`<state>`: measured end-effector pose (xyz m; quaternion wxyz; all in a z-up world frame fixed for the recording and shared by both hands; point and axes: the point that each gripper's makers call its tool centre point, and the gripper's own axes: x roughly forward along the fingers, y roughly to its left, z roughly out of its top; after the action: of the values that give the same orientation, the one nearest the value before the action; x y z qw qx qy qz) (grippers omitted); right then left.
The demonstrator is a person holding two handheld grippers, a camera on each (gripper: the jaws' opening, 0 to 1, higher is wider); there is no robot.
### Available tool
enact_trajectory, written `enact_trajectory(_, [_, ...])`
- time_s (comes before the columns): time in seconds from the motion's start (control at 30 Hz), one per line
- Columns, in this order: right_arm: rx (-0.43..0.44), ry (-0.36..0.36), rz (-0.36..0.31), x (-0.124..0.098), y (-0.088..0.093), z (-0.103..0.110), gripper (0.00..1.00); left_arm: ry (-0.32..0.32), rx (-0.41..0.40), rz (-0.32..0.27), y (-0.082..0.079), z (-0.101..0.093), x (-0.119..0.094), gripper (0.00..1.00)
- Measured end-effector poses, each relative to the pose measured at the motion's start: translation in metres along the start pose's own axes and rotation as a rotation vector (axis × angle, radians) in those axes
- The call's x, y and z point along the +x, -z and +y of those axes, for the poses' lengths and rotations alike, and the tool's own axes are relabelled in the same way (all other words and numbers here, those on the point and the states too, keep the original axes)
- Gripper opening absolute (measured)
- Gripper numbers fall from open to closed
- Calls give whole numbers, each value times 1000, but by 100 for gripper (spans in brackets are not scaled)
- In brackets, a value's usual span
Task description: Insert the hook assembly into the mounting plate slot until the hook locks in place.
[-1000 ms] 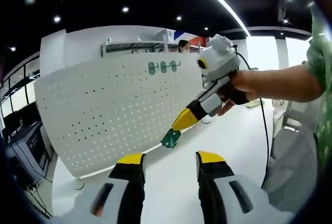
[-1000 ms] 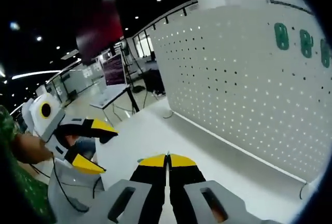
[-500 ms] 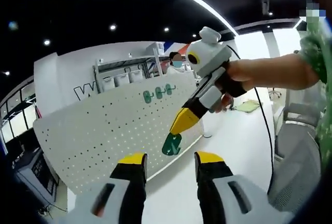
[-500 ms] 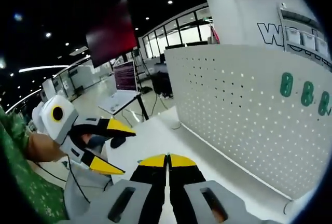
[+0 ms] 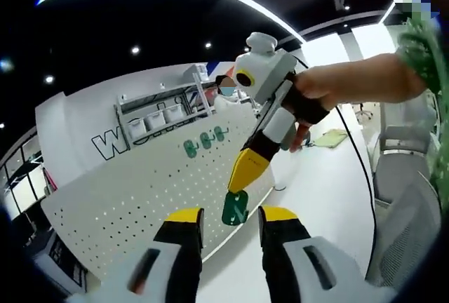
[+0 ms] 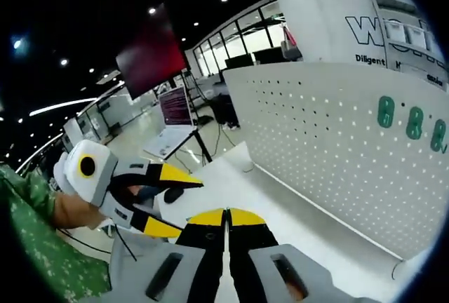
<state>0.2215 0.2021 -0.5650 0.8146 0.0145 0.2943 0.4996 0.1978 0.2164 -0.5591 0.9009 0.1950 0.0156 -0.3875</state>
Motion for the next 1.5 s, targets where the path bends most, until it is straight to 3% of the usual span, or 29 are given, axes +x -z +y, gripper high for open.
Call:
enact_trajectory(0.27, [22,-16,0,0,0,3,0,29,58,11,2,-6,7,22])
enact_trajectory(0.73, [13,-28,10,2,0,13,0,38,62,22,10,-6,11,16])
enact_trajectory(1.5, [71,-25,12,0,3,7,0,25,98,29,13,-6,16,5])
